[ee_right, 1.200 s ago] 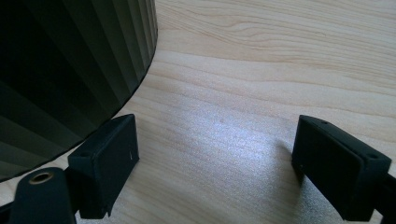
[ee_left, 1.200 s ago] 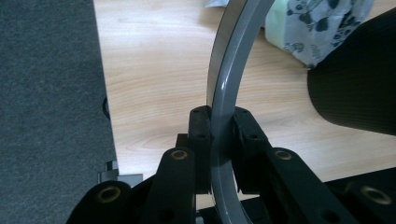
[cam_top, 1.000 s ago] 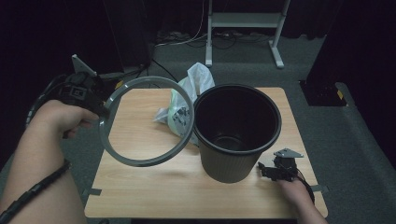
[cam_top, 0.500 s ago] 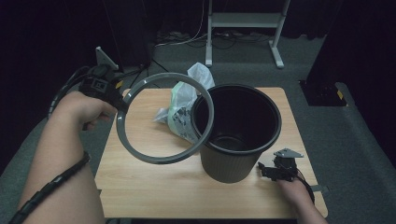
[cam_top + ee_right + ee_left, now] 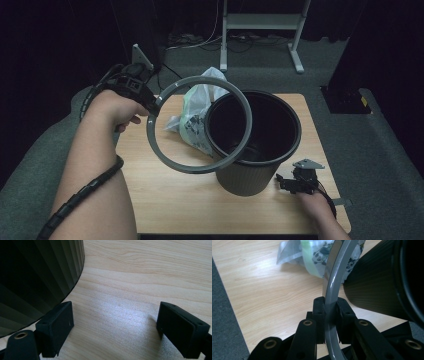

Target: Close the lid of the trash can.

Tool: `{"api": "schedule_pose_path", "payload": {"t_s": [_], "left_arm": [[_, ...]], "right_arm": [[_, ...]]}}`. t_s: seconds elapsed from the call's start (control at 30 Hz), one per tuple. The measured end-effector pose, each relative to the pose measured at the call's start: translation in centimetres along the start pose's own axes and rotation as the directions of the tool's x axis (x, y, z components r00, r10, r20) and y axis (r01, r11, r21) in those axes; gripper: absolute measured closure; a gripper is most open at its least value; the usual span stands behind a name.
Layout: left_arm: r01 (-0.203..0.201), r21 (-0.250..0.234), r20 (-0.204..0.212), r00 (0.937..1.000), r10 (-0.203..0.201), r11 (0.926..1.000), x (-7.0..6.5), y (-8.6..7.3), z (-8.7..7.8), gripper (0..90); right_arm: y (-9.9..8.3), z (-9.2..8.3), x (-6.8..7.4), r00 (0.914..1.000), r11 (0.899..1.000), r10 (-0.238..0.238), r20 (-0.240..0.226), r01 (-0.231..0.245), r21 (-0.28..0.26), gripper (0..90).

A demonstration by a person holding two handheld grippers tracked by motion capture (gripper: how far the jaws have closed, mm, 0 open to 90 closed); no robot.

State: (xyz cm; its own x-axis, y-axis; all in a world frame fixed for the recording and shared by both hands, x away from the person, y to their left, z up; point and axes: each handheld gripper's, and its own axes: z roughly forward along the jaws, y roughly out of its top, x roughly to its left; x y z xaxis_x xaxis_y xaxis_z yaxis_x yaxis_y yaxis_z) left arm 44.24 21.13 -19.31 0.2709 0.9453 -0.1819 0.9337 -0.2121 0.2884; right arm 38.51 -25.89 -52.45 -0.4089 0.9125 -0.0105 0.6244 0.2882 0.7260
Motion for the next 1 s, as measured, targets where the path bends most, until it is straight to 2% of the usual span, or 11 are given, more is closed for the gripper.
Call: {"api": "schedule_pose_path", "payload": {"t_s": [0.3,0.47,0.73,1.0], "left_arm": [[-0.045,0.01,0.017,0.9989,0.045,0.999,-2.8,1.7,1.2,79.4],[-0.067,0.006,0.028,0.9974,0.067,0.9977,-3.9,2.5,1.8,79.4],[-0.091,0.027,0.036,0.9953,0.09,0.9955,-5.5,3.7,2.9,79.4],[-0.099,0.024,0.044,0.9942,0.098,0.9948,-6.9,5.0,3.5,79.4]], "right_arm": [[0.0,0.0,0.0,1.0,1.0,-0.002,0.0,0.002,0.0,13.4],[0.0,0.0,0.0,1.0,1.0,-0.002,0.0,0.002,0.0,13.4],[0.0,0.0,0.0,1.0,1.0,-0.002,0.001,0.002,0.0,13.5],[0.0,0.0,0.0,1.0,1.0,0.0,0.001,0.0,-0.001,13.5]]}}
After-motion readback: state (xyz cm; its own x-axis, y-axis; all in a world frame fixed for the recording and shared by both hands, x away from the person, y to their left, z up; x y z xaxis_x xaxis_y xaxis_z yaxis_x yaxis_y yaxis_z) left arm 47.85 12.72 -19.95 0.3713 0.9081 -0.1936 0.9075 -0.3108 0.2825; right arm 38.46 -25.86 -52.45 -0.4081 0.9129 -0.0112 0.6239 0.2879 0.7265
